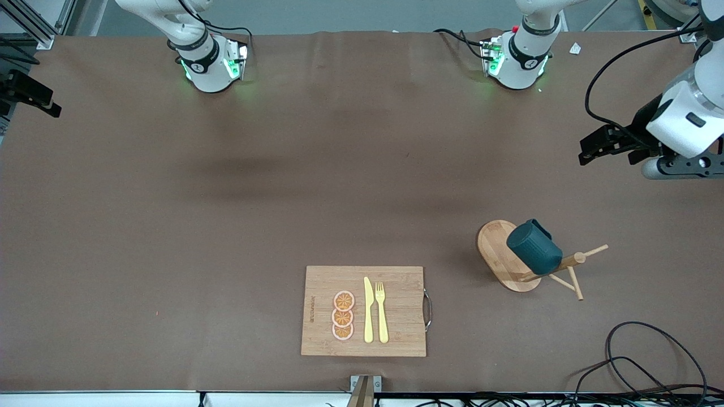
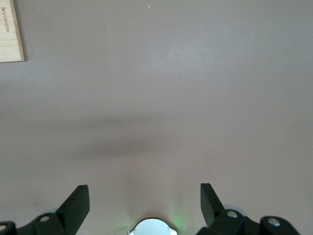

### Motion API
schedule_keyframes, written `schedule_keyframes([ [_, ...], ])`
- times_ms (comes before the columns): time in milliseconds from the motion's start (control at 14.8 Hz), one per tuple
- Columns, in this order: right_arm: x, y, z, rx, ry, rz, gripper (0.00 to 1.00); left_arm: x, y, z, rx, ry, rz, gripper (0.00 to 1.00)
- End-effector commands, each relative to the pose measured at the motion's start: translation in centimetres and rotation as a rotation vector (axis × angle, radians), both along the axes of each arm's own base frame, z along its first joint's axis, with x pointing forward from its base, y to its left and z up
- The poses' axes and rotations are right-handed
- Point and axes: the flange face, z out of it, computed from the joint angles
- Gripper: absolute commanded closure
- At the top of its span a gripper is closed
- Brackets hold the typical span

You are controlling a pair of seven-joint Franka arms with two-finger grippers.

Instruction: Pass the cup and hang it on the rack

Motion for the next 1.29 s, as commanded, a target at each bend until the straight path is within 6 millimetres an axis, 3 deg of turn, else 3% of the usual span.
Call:
schedule_keyframes([
  [0,-0.6,0.2,0.3,0.005,-0.009,0.013,0.0,-0.3,-0.1,1.6,0.02,-0.032,-0.016,0.0],
  [271,-0.6,0.3,0.2,0.005,-0.006,0.013,0.0,-0.7,-0.4,1.9,0.037,-0.029,-0.01,0.0],
  [677,-0.6,0.3,0.2,0.003,-0.006,0.013,0.0,-0.5,2.1,1.9,0.032,-0.021,0.045,0.0],
  [813,-0.6,0.3,0.2,0.005,-0.006,0.013,0.0,-0.7,1.9,1.9,0.029,-0.019,0.045,0.0],
  [1219,-0.6,0.4,0.2,0.004,-0.005,0.015,0.0,-4.7,1.8,1.0,0.036,-0.049,0.034,0.0],
])
